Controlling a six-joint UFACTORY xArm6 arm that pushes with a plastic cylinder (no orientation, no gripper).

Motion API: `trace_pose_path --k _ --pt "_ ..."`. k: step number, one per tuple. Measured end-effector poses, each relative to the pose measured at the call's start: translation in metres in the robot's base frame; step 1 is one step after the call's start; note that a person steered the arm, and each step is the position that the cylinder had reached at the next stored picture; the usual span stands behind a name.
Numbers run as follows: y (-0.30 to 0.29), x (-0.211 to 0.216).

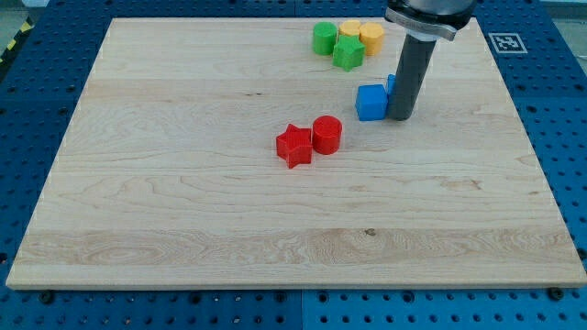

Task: Push the blue cube closer to red circle

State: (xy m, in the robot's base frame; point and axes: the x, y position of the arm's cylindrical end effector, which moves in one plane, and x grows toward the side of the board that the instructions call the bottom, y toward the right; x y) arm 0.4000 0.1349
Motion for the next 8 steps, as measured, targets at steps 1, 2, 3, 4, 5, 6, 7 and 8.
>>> trace_pose_path --k 1,2,3,4,5,6,7,8 --pt "0.012 0.0" --pt "0.055 0.0" --pt "0.091 -0.008" --pt "0.095 -0.041" --pt "0.092 -0.058" --pt "0.053 -0.053" --pt "0.014 -0.049" --pt "-0.002 -0.049"
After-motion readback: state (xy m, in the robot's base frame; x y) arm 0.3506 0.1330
